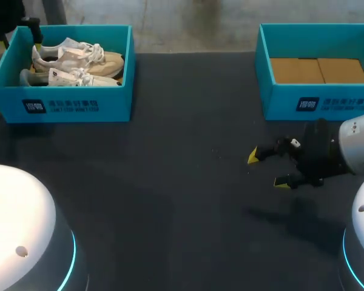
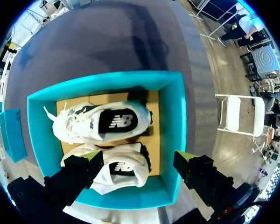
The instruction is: Take the shoe out of the shoebox, open the shoe tongue, remove and reinsert the insole, then place the shoe into the shoebox
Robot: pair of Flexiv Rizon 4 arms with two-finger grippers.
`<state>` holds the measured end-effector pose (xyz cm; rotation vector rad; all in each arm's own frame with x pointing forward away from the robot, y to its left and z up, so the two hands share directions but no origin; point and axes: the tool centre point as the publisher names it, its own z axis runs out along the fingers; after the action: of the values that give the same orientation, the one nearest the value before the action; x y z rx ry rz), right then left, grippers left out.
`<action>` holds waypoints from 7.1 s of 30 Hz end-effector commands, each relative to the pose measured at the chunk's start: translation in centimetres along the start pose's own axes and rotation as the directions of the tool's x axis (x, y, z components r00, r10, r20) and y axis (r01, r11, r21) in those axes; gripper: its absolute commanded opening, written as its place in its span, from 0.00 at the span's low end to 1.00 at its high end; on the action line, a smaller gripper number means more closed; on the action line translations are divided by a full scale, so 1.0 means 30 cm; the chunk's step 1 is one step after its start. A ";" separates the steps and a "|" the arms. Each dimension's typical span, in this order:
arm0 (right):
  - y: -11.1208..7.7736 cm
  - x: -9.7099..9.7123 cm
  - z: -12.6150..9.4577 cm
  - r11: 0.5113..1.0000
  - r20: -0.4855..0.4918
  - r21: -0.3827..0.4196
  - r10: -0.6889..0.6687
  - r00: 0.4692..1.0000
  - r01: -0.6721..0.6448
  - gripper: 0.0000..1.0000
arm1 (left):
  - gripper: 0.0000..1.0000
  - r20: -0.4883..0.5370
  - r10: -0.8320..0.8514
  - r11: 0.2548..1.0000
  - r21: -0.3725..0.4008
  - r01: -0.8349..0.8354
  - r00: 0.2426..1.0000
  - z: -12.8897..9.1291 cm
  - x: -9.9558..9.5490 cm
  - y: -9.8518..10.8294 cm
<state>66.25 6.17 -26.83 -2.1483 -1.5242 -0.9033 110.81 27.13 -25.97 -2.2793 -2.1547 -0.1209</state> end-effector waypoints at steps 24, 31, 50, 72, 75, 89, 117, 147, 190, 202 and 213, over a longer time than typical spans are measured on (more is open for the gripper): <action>-0.006 0.004 -0.001 1.000 0.005 -0.003 0.002 1.000 -0.002 1.00 | 0.53 -0.002 -0.035 0.999 0.012 0.035 0.999 0.097 0.017 -0.169; -0.006 0.004 -0.001 1.000 0.005 -0.003 0.002 1.000 -0.002 1.00 | 0.76 -0.001 -0.040 0.999 0.028 0.040 0.999 0.131 0.036 -0.160; -0.006 0.004 -0.001 1.000 0.005 -0.003 0.002 1.000 -0.002 1.00 | 0.68 0.015 -0.028 0.996 0.080 0.027 0.999 0.277 0.047 -0.097; -0.006 0.004 -0.001 1.000 0.005 -0.003 0.002 1.000 -0.002 1.00 | 0.42 0.012 -0.012 0.994 0.109 0.011 1.000 0.386 0.018 -0.121; -0.006 0.004 -0.001 1.000 0.005 -0.003 0.002 1.000 -0.002 1.00 | 0.36 0.011 -0.011 0.994 0.109 0.010 1.000 0.388 0.018 -0.124; -0.006 0.004 -0.001 1.000 0.005 -0.003 0.002 1.000 -0.002 1.00 | 0.00 -0.010 0.023 0.993 0.114 -0.022 1.000 0.364 0.035 -0.136; -0.006 0.004 -0.001 1.000 0.005 -0.003 0.002 1.000 -0.002 1.00 | 0.00 -0.083 0.057 0.985 0.166 -0.043 0.995 0.001 0.021 -0.132; -0.006 0.004 -0.001 1.000 0.005 -0.003 0.002 1.000 -0.002 1.00 | 0.00 -0.114 0.055 0.987 0.156 -0.037 0.992 -0.149 0.022 -0.129; -0.006 0.004 -0.001 1.000 0.005 -0.003 0.002 1.000 -0.002 1.00 | 0.00 -0.181 0.134 0.987 0.108 -0.116 0.974 -0.335 -0.417 -0.670; -0.006 0.004 -0.001 1.000 0.005 -0.003 0.002 1.000 -0.002 1.00 | 0.00 -0.177 0.131 0.988 0.109 -0.113 0.975 -0.351 -0.624 -0.846; -0.006 0.004 -0.001 1.000 0.005 -0.003 0.002 1.000 -0.002 1.00 | 0.00 -0.161 0.137 0.986 0.113 -0.119 0.977 -0.353 -0.801 -0.994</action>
<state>66.25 6.17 -26.83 -2.1483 -1.5242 -0.9033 80.26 4.93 -18.24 -2.2285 -1.8695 -0.1320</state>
